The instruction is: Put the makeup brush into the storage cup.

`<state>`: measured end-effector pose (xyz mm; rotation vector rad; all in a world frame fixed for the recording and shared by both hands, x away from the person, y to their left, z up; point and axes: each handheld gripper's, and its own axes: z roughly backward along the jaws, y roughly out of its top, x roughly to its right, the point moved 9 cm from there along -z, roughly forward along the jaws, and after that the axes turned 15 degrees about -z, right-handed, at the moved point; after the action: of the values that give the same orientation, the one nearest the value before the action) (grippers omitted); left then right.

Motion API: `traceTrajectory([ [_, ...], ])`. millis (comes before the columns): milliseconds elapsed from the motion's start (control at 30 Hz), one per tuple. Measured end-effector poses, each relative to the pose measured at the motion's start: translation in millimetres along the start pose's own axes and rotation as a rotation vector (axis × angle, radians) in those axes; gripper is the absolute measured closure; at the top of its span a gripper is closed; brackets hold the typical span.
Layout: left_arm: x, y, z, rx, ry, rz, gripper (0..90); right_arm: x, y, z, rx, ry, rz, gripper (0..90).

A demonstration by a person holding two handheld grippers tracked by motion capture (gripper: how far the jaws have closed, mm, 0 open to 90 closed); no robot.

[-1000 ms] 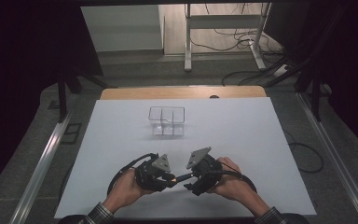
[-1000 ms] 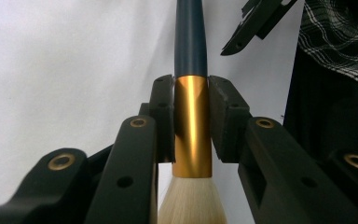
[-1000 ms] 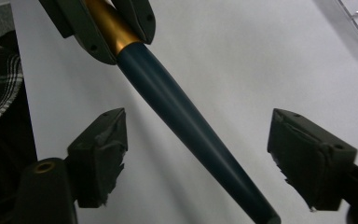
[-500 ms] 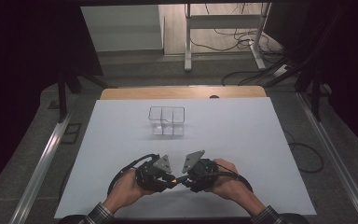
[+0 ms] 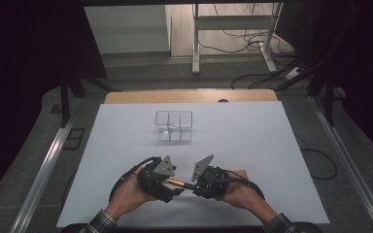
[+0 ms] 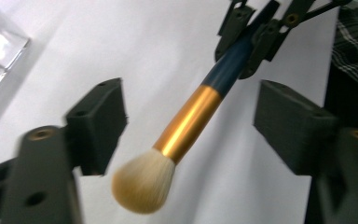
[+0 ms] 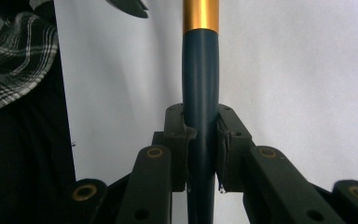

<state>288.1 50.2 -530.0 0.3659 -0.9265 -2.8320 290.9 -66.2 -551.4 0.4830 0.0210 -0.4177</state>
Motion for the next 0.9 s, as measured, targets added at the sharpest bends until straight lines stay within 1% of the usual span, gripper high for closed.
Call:
traceTrajectory([
  [33, -1.2, -1.0, -0.5, -0.003, 0.002, 0.006, 19.4, 0.8, 0.0, 0.7, 0.002, 0.0, -0.006, 76.6],
  [67, -3.5, -2.6, -0.9, -0.008, 0.009, 0.0, 16.8, 1.4, 0.1, 0.9, 0.005, -0.004, -0.005, 76.6],
  [133, -5.1, -5.9, -1.3, -0.016, 0.022, 0.032, 12.5, 1.8, -0.1, 1.3, 0.008, -0.003, -0.012, 76.6],
  [200, -7.3, -9.1, -0.9, -0.029, 0.039, 0.046, 7.6, 3.5, -0.3, 2.1, 0.01, -0.01, -0.021, 76.6],
  [267, -8.3, -10.3, 0.0, -0.03, 0.045, 0.053, 6.7, 5.0, -0.4, 2.7, 0.015, -0.014, -0.027, 76.6],
  [333, -13.3, -14.8, 2.8, -0.029, 0.07, 0.082, 5.7, 6.6, -0.5, 3.4, 0.02, -0.019, -0.033, 76.6],
  [400, -16.3, -18.6, 3.7, -0.029, 0.085, 0.095, 4.6, 9.1, -1.1, 4.4, 0.025, -0.028, -0.041, 76.6],
  [433, -16.7, -18.5, 3.0, -0.013, 0.09, 0.115, 4.0, 10.0, -1.6, 5.0, 0.025, -0.032, -0.049, 76.6],
  [467, -18.7, -21.3, 3.9, -0.02, 0.095, 0.113, 3.7, 10.6, -1.8, 5.1, 0.027, -0.033, -0.05, 76.6],
  [567, -20.9, -23.7, 2.6, 0.006, 0.102, 0.143, 2.7, 13.7, -2.9, 6.4, 0.03, -0.045, -0.062, 76.6],
  [600, -20.9, -23.7, 2.6, 0.006, 0.102, 0.143, 2.8, 13.7, -2.9, 6.4, 0.03, -0.045, -0.062, 76.6],
  [633, -23.5, -28.5, 3.9, -0.016, 0.102, 0.122, 2.7, 15.8, -3.4, 6.9, 0.035, -0.052, -0.074, 76.5],
  [667, -23.5, -28.5, 3.9, -0.016, 0.102, 0.122, 2.7, 17.1, -3.7, 7.5, 0.035, -0.06, -0.075, 76.6],
  [700, -25.7, -30.6, 3.5, -0.017, 0.117, 0.135, 2.7, 18.6, -4.1, 8.1, 0.037, -0.064, -0.083, 76.5],
  [733, -26.8, -32.0, 3.6, -0.017, 0.118, 0.133, 2.7, 19.8, -4.5, 8.6, 0.035, -0.068, -0.085, 76.6],
  [767, -26.9, -32.1, 2.9, -0.008, 0.116, 0.143, 1.6, 21.4, -4.8, 9.2, 0.038, -0.073, -0.091, 76.5],
  [800, -27.1, -33.7, 1.4, -0.009, 0.11, 0.168, 0.9, 22.4, -5.0, 9.6, 0.041, -0.077, -0.095, 76.5],
  [833, -27.4, -37.0, 0.4, -0.026, 0.099, 0.175, 1.1, 24.1, -5.1, 10.6, 0.045, -0.081, -0.102, 76.5],
  [867, -27.4, -37.0, 0.4, -0.026, 0.099, 0.175, 0.9, 24.1, -5.1, 10.6, 0.045, -0.081, -0.102, 76.5],
  [900, -28.2, -44.0, -3.2, -0.043, 0.081, 0.195, 0.6, 26.6, -5.1, 12.1, 0.057, -0.09, -0.112, 76.5],
])
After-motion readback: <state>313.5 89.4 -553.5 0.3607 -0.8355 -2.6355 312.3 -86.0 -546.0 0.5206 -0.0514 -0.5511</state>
